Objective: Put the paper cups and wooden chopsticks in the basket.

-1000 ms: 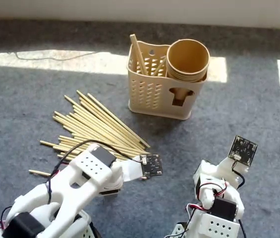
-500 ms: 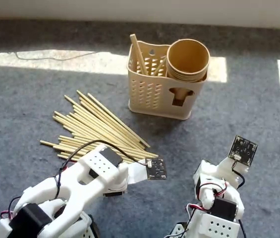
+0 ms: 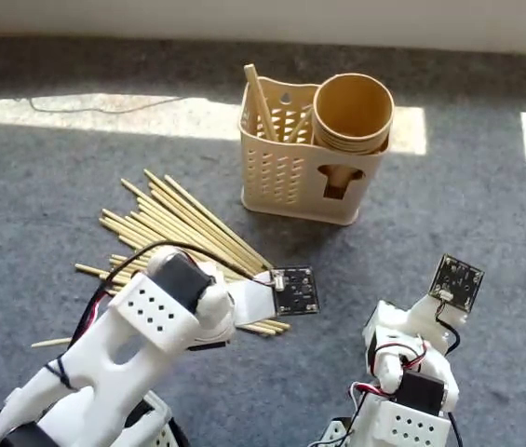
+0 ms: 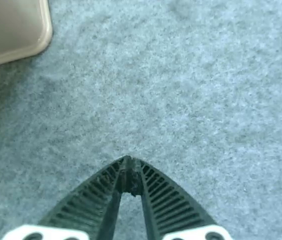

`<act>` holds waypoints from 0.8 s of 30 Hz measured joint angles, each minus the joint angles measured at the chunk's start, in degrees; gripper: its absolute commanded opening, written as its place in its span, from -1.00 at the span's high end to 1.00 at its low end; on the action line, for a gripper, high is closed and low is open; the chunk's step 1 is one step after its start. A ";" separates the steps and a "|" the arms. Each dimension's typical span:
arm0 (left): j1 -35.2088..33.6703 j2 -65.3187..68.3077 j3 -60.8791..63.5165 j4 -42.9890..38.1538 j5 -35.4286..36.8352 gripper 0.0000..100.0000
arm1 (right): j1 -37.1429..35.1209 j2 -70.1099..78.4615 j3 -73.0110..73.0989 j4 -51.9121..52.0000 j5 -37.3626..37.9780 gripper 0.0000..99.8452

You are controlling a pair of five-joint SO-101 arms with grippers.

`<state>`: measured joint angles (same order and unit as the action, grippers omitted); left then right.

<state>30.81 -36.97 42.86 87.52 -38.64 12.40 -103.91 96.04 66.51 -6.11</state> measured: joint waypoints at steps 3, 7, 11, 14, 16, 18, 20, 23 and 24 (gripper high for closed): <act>0.00 -0.62 -4.22 3.16 0.00 0.99 | 0.00 0.00 0.00 0.00 0.00 0.99; -0.09 -0.97 -10.73 6.77 0.00 0.99 | 0.00 0.00 0.00 0.00 0.00 0.99; -0.09 -1.14 -19.25 9.32 0.00 0.99 | 0.00 0.00 0.00 0.00 0.00 0.99; -0.09 -1.14 -26.02 9.41 0.00 0.99 | 0.00 0.00 0.00 0.00 0.00 0.99; -0.09 -1.14 -30.33 9.41 1.76 0.99 | 0.00 0.00 0.00 0.00 0.00 0.99; -0.09 -1.14 -34.11 9.41 3.87 0.99 | 0.00 0.00 0.00 0.00 0.00 0.99; -0.18 -1.14 -36.92 9.32 5.19 0.99 | 0.00 0.00 0.00 0.00 0.00 0.99; -0.18 -1.23 -39.65 6.77 5.71 0.99 | 0.00 0.00 0.00 0.00 0.00 0.99; -0.09 -1.23 -40.26 5.45 5.80 0.99 | 0.00 0.00 0.00 0.00 0.00 0.99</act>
<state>30.73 -38.20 2.59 92.97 -32.84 12.40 -103.91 96.04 66.51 -6.11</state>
